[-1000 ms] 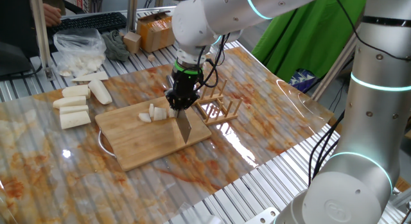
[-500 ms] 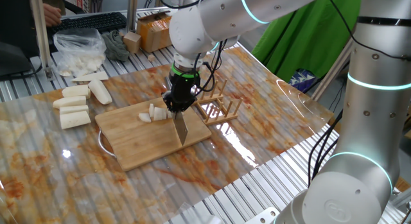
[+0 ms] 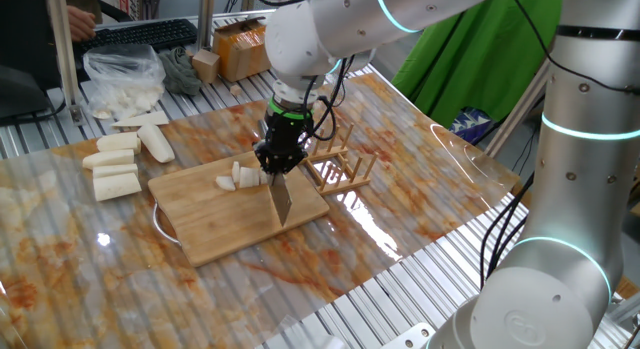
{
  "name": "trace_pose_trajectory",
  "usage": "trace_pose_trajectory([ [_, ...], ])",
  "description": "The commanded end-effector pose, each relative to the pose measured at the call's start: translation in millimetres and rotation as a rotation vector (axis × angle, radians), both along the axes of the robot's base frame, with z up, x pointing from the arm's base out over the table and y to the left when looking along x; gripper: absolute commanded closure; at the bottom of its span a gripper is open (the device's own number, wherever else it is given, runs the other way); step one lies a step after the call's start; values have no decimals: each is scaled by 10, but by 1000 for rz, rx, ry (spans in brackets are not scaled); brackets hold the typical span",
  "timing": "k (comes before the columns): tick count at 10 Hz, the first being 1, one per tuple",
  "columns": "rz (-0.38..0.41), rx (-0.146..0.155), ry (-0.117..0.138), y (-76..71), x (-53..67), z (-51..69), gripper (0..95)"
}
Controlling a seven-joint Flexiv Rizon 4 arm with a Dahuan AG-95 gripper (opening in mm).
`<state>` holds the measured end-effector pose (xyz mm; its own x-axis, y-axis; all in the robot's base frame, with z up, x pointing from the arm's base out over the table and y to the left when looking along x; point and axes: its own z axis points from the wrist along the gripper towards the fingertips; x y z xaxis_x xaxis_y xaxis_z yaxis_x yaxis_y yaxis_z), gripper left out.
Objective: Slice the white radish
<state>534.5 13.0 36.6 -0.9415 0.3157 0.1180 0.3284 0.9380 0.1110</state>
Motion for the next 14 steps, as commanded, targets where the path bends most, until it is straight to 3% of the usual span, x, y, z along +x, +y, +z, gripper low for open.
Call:
trace_pose_trajectory([
  [1, -1, -3, -14, 12, -19, 5, 950],
  [2, -5, -7, -27, 36, -30, -39, 950],
  [5, -27, -11, -10, 95, -51, 48, 950],
  [7, -6, -40, -3, 105, -67, 69, 950],
  [10, -4, -31, 13, 57, -108, 156, 950],
  [14, 2, -27, 13, -1, -149, 250, 950],
])
